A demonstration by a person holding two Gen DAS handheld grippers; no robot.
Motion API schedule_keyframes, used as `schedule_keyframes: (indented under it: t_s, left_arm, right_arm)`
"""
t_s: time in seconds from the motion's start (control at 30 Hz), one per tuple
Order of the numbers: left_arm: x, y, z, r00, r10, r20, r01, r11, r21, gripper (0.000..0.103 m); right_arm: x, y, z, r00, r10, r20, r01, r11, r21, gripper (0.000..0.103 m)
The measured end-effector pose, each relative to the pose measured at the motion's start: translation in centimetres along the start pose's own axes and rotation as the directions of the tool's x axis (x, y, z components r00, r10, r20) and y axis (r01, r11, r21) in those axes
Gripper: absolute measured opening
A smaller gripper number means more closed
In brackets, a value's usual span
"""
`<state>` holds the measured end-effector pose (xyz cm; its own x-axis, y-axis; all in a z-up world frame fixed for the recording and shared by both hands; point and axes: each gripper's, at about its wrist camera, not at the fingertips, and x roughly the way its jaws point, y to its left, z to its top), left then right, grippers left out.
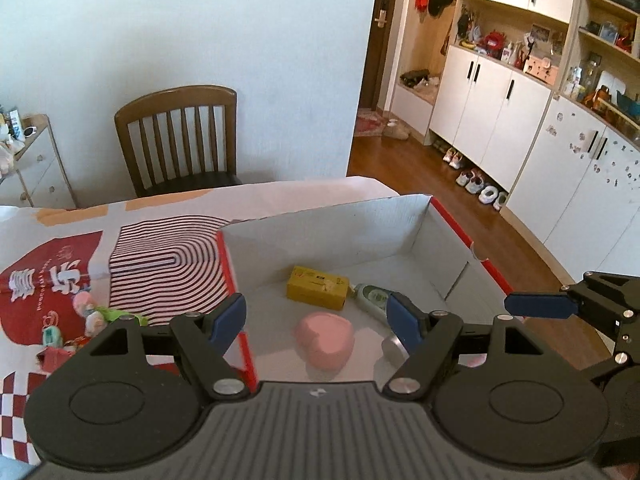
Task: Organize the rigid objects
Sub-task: 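Withdraw both tools from the box back toward the items on the cloth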
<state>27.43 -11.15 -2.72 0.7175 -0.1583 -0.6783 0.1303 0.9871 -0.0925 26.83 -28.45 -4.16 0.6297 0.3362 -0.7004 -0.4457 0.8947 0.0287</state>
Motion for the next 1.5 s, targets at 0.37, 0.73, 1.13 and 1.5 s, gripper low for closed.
schedule_keyframes:
  t_s: [0.37, 0.73, 1.13, 1.5]
  left_arm:
    - [-5.1, 3.9, -3.0, 0.999, -0.011, 0.046, 0.012, 1.000, -0.026, 0.082]
    - [-7.6, 9.3, -6.0, 0.998, -0.001, 0.060, 0.005, 0.998, -0.068, 0.090]
    - [-9.4, 16.4, -9.2, 0.992, -0.013, 0.124, 0.024, 0.996, -0.086, 0.103]
    - [-7.7, 22.7, -11.5, 0.994, 0.055, 0.092, -0.042, 0.989, -0.140, 0.103]
  right_arm:
    - [-2.4, 4.6, -0.9, 0.998, 0.024, 0.061, -0.025, 0.999, 0.022, 0.098]
    - [-2.8, 9.3, -1.8, 0.992, 0.046, 0.121, -0.048, 0.999, 0.020, 0.103]
    - [-0.5, 14.0, -0.8, 0.994, 0.050, 0.102, -0.055, 0.997, 0.047, 0.103]
    - [4.5, 18.1, 1.3, 0.998, 0.053, 0.043, -0.056, 0.995, 0.077, 0.103]
